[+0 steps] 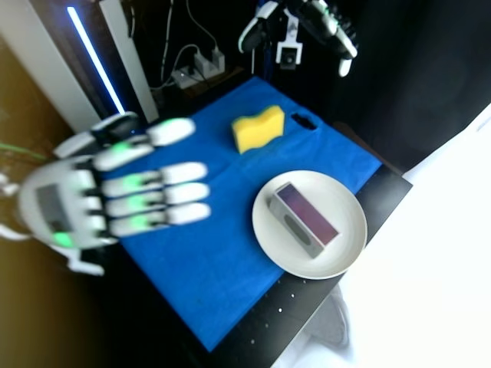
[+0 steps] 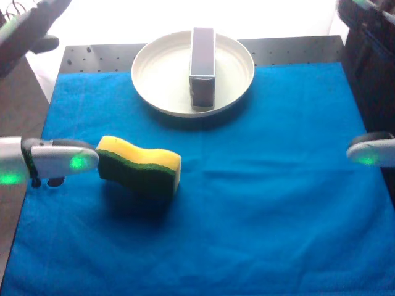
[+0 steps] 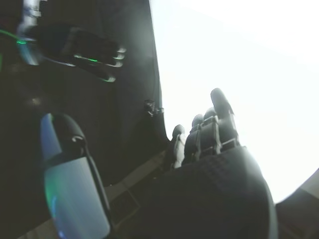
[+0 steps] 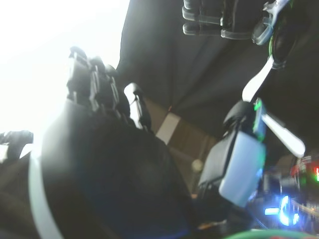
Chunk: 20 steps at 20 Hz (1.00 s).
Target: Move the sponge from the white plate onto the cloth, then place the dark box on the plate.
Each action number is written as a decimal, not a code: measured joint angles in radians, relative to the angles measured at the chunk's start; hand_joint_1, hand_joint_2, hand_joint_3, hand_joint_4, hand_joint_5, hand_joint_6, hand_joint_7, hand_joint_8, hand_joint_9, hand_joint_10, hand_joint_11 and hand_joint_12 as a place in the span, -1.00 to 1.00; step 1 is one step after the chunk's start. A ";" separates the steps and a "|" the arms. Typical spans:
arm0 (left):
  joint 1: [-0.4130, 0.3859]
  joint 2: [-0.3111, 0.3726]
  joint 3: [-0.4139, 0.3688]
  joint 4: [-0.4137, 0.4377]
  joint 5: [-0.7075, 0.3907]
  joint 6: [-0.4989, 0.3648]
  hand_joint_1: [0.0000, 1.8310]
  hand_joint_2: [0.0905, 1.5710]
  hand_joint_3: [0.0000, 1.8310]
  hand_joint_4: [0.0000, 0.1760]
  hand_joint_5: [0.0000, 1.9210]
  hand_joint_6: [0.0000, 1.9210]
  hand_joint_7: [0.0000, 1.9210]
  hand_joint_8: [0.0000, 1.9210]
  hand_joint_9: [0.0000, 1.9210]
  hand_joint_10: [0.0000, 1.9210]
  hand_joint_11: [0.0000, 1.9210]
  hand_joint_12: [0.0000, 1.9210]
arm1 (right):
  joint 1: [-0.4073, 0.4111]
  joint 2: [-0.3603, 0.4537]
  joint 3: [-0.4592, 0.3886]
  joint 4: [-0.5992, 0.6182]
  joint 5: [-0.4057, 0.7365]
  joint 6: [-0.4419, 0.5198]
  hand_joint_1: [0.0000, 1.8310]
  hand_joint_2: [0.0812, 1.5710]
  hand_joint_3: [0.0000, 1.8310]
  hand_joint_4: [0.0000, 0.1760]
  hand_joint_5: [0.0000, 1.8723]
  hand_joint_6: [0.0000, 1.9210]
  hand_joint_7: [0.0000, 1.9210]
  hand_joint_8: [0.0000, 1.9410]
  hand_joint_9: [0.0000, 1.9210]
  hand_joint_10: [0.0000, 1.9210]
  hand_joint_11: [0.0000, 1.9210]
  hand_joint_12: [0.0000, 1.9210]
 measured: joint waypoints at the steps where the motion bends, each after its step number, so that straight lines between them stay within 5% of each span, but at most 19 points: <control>1: 0.018 -0.007 -0.014 -0.029 -0.026 0.000 -0.30 0.02 -0.98 0.33 -0.94 -1.00 -1.00 -1.00 -0.98 -1.00 -1.00 -0.17 | -0.023 0.002 -0.018 0.022 0.034 -0.006 -0.23 -0.05 -0.99 1.00 -1.00 -1.00 -1.00 -1.00 -1.00 -1.00 -1.00 -1.00; 2: 0.034 -0.018 -0.017 -0.040 -0.047 0.000 -0.37 0.03 -0.99 0.34 -0.99 -1.00 -1.00 -1.00 -1.00 -1.00 -1.00 -0.18 | -0.035 0.002 -0.031 0.037 0.056 -0.008 -0.23 -0.03 -0.99 1.00 -1.00 -1.00 -1.00 -1.00 -1.00 -1.00 -1.00 -1.00; 4: 0.077 -0.033 -0.033 -0.060 -0.083 -0.005 -0.44 0.06 -0.99 0.78 -1.00 -1.00 -1.00 -1.00 -1.00 -1.00 -1.00 -0.24 | -0.075 0.002 -0.056 0.055 0.091 -0.013 -0.22 0.02 -0.99 1.00 -1.00 -1.00 -1.00 -1.00 -1.00 -1.00 -1.00 -1.00; 6: 0.090 -0.035 -0.047 -0.084 -0.109 -0.005 -0.39 0.17 -0.95 0.20 -1.00 -1.00 -1.00 -1.00 -1.00 -1.00 -1.00 -0.25 | -0.117 0.003 -0.087 0.079 0.100 -0.014 -0.23 0.07 -0.98 1.00 -1.00 -1.00 -1.00 -1.00 -1.00 -1.00 -1.00 -1.00; 10: 0.102 -0.035 -0.058 -0.092 -0.155 -0.010 -0.56 0.32 -0.99 0.06 -0.99 -1.00 -1.00 -1.00 -0.99 -1.00 -1.00 -0.32 | -0.128 0.009 -0.097 0.107 0.106 -0.015 -0.21 0.08 -0.99 1.00 -0.93 -0.98 -0.99 -1.00 -0.98 -0.99 -1.00 -1.00; 11: 0.102 -0.035 -0.055 -0.089 -0.155 -0.012 -0.65 0.35 -0.99 0.12 -1.00 -1.00 -1.00 -1.00 -1.00 -1.00 -1.00 -0.56 | -0.128 0.010 -0.097 0.108 0.106 -0.015 -0.28 0.07 -1.00 1.00 -0.99 -1.00 -1.00 -1.00 -0.98 -0.99 -1.00 -1.00; 14: 0.037 -0.035 -0.021 -0.075 -0.148 -0.018 -0.87 0.39 -0.99 -0.70 -1.00 -1.00 -1.00 -1.00 -0.95 -0.99 -1.00 -0.65 | -0.084 0.016 -0.084 0.060 0.089 -0.016 -0.50 0.17 -0.98 1.00 -1.00 -1.00 -1.00 -1.00 -1.00 -1.00 -1.00 -1.00; 15: -0.003 -0.035 -0.007 -0.061 -0.154 -0.019 -0.97 0.43 -0.98 -1.00 -1.00 -1.00 -1.00 -1.00 -0.96 -1.00 -1.00 -0.79 | -0.034 0.033 -0.083 0.018 0.087 -0.019 -0.48 0.19 -0.98 0.67 -1.00 -1.00 -1.00 -1.00 -1.00 -1.00 -1.00 -1.00; 16: -0.023 -0.035 -0.003 -0.039 -0.157 -0.020 -1.00 0.42 -0.99 -1.00 -1.00 -1.00 -1.00 -1.00 -0.95 -1.00 -1.00 -0.84 | -0.006 0.050 -0.083 -0.007 0.102 -0.021 -0.51 0.20 -0.98 0.46 -1.00 -1.00 -1.00 -1.00 -1.00 -1.00 -1.00 -1.00; 17: -0.043 -0.035 0.003 -0.006 -0.165 -0.024 -1.00 0.41 -1.00 -1.00 -1.00 -1.00 -1.00 -1.00 -0.99 -1.00 -1.00 -0.95 | 0.030 0.074 -0.085 -0.044 0.116 -0.031 -0.62 0.15 -1.00 0.57 -1.00 -1.00 -1.00 -1.00 -1.00 -1.00 -1.00 -1.00; 18: -0.066 -0.035 0.006 0.023 -0.166 -0.024 -1.00 0.39 -1.00 -0.81 -1.00 -1.00 -1.00 -1.00 -1.00 -1.00 -0.99 -0.97 | 0.067 0.100 -0.098 -0.074 0.121 -0.068 -0.63 0.10 -1.00 0.91 -1.00 -1.00 -1.00 -1.00 -1.00 -1.00 -1.00 -1.00; 19: -0.100 -0.035 0.008 0.049 -0.162 -0.024 -1.00 0.43 -0.99 -0.54 -0.96 -1.00 -0.93 -1.00 -0.96 -1.00 -0.94 -0.93 | 0.105 0.127 -0.128 -0.106 0.120 -0.120 -0.60 0.12 -1.00 0.98 -0.94 -1.00 -0.95 -1.00 -0.96 -0.99 -0.94 -0.97; 20: -0.141 -0.035 0.020 0.085 -0.162 -0.020 -1.00 0.39 -0.99 -0.27 -0.87 -0.99 -0.86 -1.00 -0.88 -0.98 -0.99 -0.50 | 0.131 0.156 -0.156 -0.152 0.129 -0.162 -0.25 0.19 -0.99 -0.14 -0.38 -0.94 -0.53 -0.96 -0.67 -0.97 -0.95 -0.46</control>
